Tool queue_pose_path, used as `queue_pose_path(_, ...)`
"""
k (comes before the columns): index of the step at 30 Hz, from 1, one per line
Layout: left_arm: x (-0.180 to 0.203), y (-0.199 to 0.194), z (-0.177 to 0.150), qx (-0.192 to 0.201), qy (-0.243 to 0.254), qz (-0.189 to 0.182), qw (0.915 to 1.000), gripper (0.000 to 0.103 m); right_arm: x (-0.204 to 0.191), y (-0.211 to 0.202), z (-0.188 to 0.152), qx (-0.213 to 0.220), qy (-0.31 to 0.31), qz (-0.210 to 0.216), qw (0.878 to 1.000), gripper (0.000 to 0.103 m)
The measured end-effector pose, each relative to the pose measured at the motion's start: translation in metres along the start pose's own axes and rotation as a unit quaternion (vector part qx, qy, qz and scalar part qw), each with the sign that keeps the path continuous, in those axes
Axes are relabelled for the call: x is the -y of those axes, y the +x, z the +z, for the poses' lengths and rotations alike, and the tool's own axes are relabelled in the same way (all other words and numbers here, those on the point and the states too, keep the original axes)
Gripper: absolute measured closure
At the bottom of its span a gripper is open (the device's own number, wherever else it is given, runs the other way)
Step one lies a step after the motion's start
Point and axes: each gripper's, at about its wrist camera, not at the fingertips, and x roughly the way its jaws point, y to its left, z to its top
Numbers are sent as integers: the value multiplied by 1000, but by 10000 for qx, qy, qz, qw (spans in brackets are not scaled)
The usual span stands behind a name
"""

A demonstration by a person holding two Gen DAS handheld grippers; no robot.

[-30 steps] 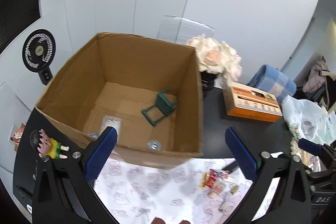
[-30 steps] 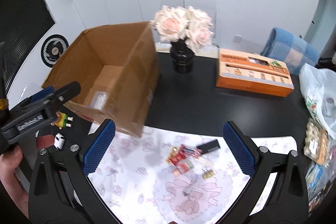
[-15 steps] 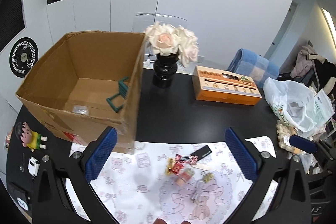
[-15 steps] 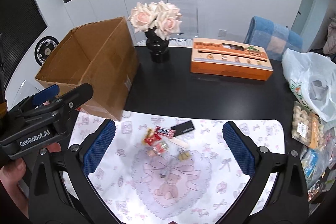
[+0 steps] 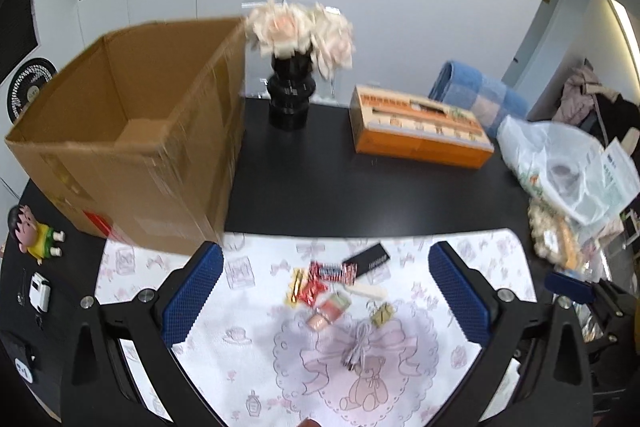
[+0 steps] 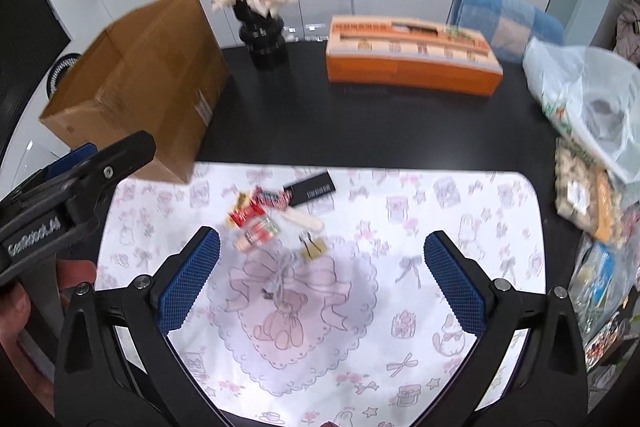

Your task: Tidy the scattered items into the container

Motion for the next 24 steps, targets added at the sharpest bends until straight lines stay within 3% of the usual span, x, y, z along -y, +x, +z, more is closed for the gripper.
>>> queue_pose_path(15, -10, 74, -68, -719, -35, -26, 9974, 1, 4, 91, -40, -438, -206, 57, 9988, 0)
queue_pose_path(24, -31, 104, -88, -1156, -102, 309, 9928, 1, -10, 134, -47, -685, -549, -10, 9961, 4)
